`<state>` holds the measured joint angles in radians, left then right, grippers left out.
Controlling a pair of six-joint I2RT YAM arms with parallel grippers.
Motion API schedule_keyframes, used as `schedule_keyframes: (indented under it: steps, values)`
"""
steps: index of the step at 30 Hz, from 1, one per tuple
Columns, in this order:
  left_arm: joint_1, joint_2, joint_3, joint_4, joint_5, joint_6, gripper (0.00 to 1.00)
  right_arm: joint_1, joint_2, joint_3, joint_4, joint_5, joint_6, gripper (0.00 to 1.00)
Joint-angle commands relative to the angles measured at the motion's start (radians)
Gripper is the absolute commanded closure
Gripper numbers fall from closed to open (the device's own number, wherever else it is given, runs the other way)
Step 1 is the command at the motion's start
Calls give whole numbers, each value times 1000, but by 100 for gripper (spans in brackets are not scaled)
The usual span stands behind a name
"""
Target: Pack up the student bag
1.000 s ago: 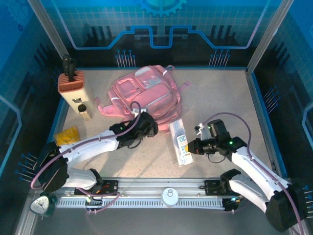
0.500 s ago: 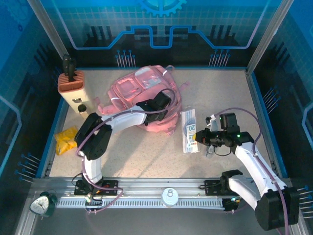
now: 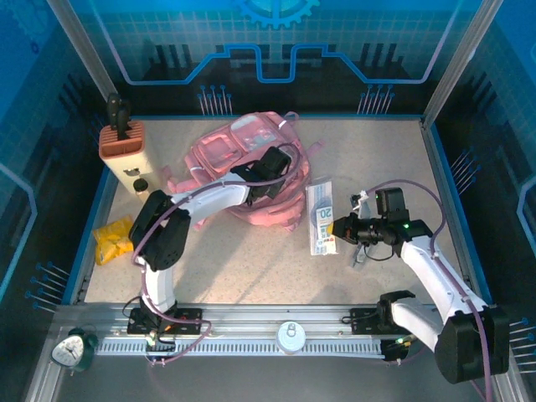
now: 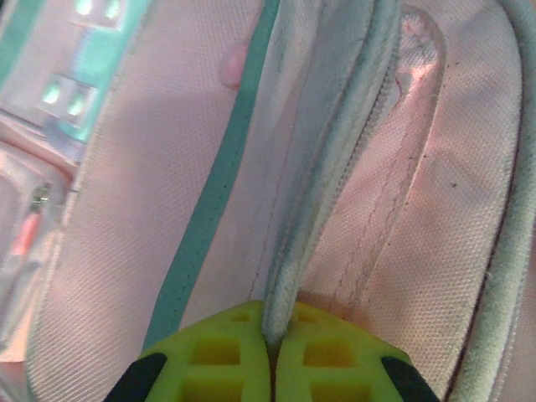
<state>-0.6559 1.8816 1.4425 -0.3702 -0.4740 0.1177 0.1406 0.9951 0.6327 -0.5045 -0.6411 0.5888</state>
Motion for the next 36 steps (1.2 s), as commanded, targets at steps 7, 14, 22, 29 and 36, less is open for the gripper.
schedule_keyframes:
  steps: [7, 14, 22, 29, 36]
  values:
    - [14, -164, 147, -58, 72, -64, 100, 66, 211, 94, 276, -60, 154, 100]
    - [14, -145, 249, -130, 121, -147, 100, 206, 518, 331, 433, 30, 173, 100]
    - [15, -131, 302, -156, 146, -290, 100, 244, 876, 627, 504, 113, 146, 93]
    - [16, -98, 308, -174, 144, -331, 100, 244, 896, 625, 483, 210, 83, 55]
    - [29, -170, 209, -196, 201, -394, 69, 232, 580, 362, 430, 326, -4, 46]
